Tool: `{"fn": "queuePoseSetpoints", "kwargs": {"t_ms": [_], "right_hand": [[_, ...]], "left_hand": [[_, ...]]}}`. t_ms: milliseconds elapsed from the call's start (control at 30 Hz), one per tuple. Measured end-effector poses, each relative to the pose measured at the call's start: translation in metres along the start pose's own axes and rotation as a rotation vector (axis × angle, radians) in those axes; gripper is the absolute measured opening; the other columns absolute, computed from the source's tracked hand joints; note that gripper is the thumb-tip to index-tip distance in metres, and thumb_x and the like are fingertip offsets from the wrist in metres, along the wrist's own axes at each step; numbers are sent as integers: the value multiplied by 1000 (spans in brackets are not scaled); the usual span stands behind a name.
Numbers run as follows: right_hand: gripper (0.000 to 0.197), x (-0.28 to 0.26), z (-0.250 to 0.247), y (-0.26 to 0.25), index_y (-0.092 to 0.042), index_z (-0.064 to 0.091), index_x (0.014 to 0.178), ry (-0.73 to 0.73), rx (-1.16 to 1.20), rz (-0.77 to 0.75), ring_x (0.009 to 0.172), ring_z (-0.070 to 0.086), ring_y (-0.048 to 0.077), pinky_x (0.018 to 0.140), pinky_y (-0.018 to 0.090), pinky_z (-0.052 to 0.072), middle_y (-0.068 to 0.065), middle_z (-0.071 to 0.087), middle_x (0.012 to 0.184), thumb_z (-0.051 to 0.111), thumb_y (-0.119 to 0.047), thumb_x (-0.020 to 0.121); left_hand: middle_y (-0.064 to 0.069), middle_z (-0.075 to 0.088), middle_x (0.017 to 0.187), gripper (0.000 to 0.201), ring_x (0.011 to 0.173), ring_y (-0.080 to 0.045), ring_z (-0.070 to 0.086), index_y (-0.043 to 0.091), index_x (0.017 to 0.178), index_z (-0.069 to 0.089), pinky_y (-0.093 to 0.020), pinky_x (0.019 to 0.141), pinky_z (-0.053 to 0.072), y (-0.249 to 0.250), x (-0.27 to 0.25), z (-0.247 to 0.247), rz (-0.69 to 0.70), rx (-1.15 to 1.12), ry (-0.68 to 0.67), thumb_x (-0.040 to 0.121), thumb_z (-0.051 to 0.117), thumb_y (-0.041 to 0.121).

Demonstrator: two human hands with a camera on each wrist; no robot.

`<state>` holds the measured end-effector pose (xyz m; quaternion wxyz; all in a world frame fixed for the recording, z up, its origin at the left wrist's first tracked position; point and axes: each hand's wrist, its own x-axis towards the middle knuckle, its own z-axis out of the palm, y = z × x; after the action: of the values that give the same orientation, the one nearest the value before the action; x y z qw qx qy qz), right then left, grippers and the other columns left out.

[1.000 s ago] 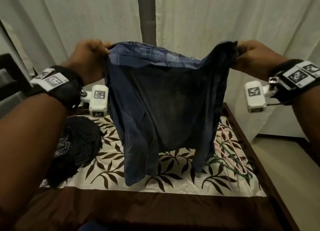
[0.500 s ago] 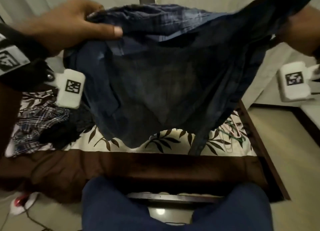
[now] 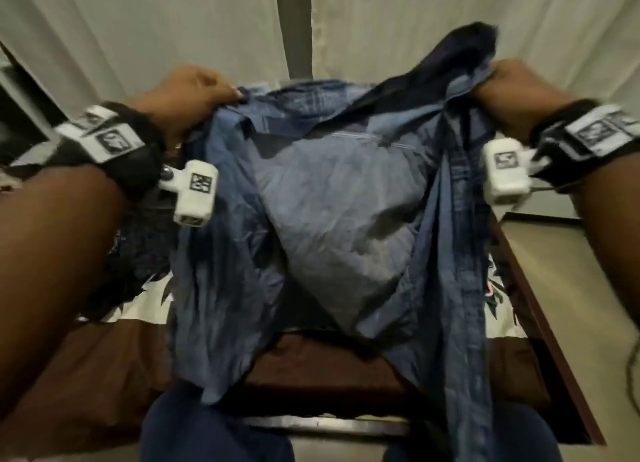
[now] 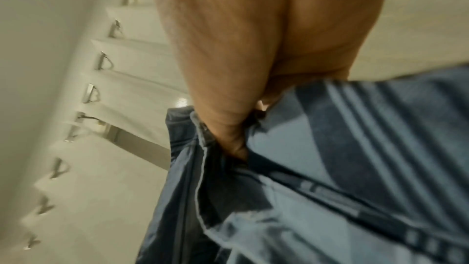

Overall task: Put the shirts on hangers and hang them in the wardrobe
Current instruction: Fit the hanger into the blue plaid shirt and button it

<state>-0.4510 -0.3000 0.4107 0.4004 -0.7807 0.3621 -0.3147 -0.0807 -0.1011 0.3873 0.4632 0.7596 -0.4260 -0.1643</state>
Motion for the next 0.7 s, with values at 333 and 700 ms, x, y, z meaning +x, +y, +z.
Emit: {"fn": "queuePoseSetpoints", "kwargs": {"t_ms": [333,700], "right_hand": [[94,120,104,179,-9,41,142,166,-66,461,117,59,29,101,42,50,12,56,134,75,-49,64],[74,-205,155,331,-9,50,136,-106,-615,812,112,55,45,93,47,45,27,59,122,77,-45,77]], "left_hand": [[-20,61,122,55,110,-33,62,2,132,46,-40,93,50,-118,81,118,-273,16,131,89,69,29],[-30,55,132,101,117,-43,56,-3,136,43,-47,100,47,-319,-199,173,-864,500,-201,75,65,74]]}}
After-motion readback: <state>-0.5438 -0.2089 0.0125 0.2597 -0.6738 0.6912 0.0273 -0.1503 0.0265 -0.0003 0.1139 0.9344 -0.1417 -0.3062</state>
